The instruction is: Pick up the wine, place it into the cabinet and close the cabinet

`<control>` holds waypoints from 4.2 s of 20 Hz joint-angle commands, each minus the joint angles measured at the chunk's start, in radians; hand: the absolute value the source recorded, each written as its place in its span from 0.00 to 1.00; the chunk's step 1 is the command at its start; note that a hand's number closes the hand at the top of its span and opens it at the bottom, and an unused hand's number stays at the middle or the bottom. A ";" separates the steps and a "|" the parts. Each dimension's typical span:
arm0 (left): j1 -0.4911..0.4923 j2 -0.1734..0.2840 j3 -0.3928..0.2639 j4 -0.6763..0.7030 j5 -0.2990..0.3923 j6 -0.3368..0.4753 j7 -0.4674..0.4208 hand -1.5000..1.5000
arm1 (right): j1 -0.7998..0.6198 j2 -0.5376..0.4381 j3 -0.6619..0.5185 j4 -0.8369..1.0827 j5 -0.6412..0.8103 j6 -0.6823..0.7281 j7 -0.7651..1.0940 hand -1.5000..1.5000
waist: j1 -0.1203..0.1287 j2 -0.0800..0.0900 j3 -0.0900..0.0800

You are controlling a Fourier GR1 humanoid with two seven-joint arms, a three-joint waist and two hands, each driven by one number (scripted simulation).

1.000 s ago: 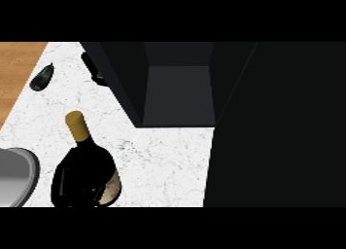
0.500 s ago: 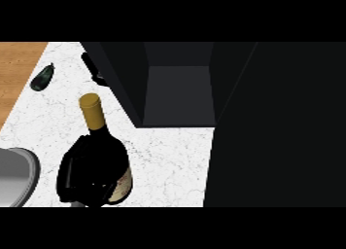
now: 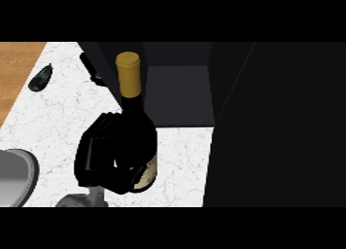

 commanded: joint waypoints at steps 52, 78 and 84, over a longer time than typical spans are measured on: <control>-0.823 -0.001 -0.091 1.093 0.565 0.286 -0.285 1.00 | 0.110 0.041 -0.084 -0.181 -0.121 0.124 0.054 0.00 | -0.031 0.011 -0.001; -1.088 0.067 -0.092 1.495 0.385 0.473 -0.266 0.00 | 0.154 0.078 -0.050 -0.148 -0.109 0.173 -0.008 0.00 | -0.041 0.016 -0.001; -1.092 0.100 -0.082 1.544 0.372 0.482 -0.281 0.00 | 0.139 0.073 -0.058 -0.182 -0.111 0.175 0.017 0.00 | -0.065 0.026 -0.003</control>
